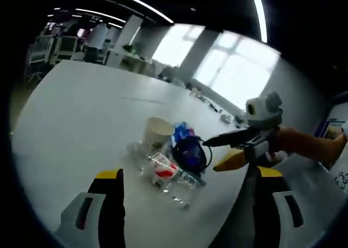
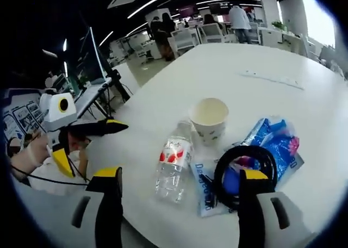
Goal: Arrange the tabletop items into an orderly group along one side of the table until the central work area is clear of visible clutter.
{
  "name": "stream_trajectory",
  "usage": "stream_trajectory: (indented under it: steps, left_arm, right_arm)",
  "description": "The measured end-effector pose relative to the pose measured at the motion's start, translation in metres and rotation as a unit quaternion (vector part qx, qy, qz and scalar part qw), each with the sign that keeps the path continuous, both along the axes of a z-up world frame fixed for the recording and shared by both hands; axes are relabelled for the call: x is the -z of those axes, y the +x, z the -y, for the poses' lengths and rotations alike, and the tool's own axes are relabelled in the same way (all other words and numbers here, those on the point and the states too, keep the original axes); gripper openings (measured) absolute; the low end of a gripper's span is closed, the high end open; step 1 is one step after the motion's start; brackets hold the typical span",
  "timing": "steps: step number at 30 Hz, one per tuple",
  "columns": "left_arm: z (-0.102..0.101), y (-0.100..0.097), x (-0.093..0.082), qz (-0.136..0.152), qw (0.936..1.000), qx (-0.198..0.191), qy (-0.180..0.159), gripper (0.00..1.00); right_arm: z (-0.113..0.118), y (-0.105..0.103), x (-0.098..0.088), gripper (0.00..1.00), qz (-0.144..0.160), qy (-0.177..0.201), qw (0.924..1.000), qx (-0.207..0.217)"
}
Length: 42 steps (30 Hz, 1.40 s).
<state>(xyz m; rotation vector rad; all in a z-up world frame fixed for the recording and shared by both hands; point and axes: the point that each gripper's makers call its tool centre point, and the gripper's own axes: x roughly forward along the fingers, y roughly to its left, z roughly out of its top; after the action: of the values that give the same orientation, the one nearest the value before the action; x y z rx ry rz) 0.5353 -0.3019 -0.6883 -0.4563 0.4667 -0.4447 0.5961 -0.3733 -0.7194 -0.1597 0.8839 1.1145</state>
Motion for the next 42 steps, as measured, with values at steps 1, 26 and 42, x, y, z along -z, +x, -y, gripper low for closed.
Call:
stream_trajectory:
  steps: [1, 26, 42]
  left_arm:
    - [0.001, -0.001, 0.001, 0.000, 1.0000, 0.004, -0.001, 0.97]
    - [-0.012, -0.010, 0.012, -0.005, 0.9998, 0.012, -0.017, 0.97]
    - [-0.021, -0.010, 0.019, -0.009, 0.9996, 0.013, -0.025, 0.97]
  right_arm:
    - [-0.001, -0.002, 0.000, 0.87, 0.001, -0.001, 1.0000, 0.000]
    - [-0.038, -0.033, 0.024, 0.86, 0.008, -0.043, 0.9979, -0.048]
    - [-0.048, -0.029, 0.039, 0.83, 0.008, -0.067, 0.9966, -0.047]
